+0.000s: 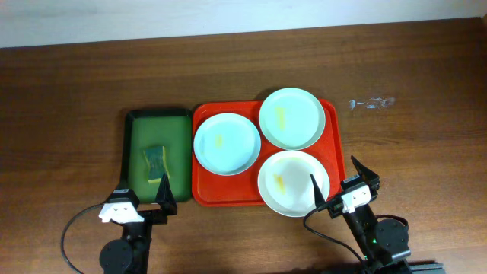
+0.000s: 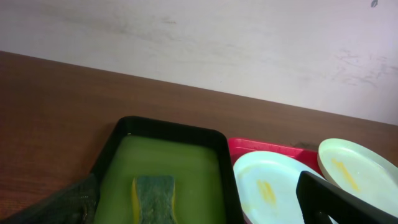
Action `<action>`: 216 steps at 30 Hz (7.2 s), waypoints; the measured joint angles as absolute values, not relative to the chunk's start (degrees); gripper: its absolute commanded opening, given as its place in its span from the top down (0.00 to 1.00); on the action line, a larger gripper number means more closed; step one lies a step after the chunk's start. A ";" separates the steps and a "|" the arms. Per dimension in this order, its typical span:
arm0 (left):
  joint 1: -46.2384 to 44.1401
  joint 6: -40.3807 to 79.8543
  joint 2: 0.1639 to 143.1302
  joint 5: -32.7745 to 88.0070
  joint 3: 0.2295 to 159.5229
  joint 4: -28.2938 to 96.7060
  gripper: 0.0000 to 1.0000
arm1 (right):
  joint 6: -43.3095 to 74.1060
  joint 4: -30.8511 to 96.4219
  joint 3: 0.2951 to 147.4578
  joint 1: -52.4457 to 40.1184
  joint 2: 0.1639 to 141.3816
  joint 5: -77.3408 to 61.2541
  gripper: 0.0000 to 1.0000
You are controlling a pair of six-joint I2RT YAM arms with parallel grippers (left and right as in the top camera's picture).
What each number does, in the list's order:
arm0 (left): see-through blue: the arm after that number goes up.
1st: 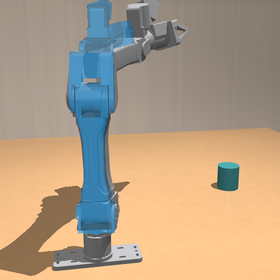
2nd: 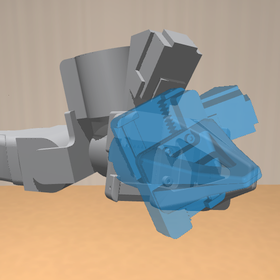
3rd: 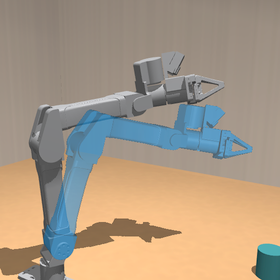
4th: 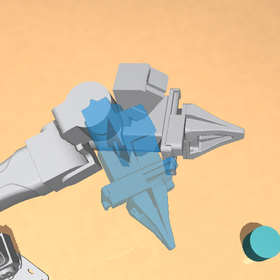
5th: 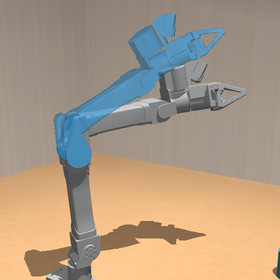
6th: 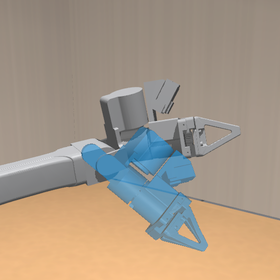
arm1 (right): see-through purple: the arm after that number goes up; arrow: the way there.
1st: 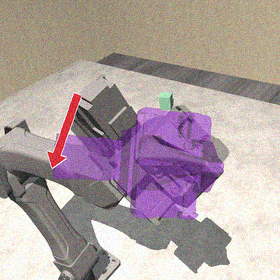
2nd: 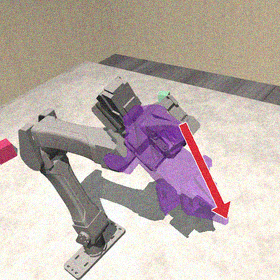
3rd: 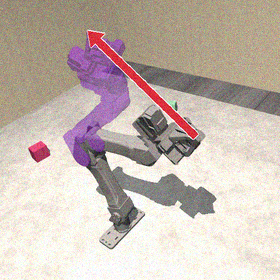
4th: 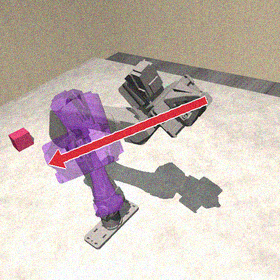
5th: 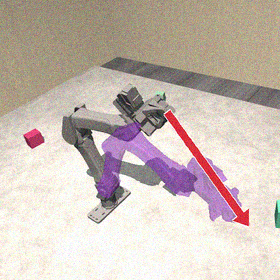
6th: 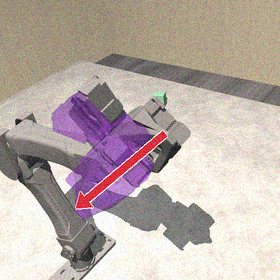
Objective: Clean dirty plates on tray and stack at the side
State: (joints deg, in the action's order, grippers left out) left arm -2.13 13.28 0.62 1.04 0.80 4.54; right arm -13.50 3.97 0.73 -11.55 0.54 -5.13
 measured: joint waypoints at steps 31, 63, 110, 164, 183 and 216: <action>-2.13 13.69 3.07 9.15 16.03 14.92 0.01 | 1.52 13.87 16.86 -11.55 1.41 -5.21 0.02; -2.24 6.87 98.63 3.97 72.66 57.41 0.54 | 25.74 25.06 66.22 -22.26 106.10 -16.88 0.72; -3.27 13.50 106.80 -6.07 67.05 47.44 1.00 | 30.20 26.98 67.51 -27.97 109.25 -2.79 0.86; -18.98 10.59 118.10 5.93 94.19 53.25 1.00 | 31.75 29.80 68.53 -26.98 109.25 -4.97 0.96; -18.28 11.35 109.19 14.13 85.82 47.18 1.00 | 31.73 29.89 68.58 -26.94 109.25 -5.02 0.96; -20.71 9.32 118.93 29.34 84.20 50.13 1.00 | 31.70 30.15 68.58 -26.76 109.25 -4.78 0.96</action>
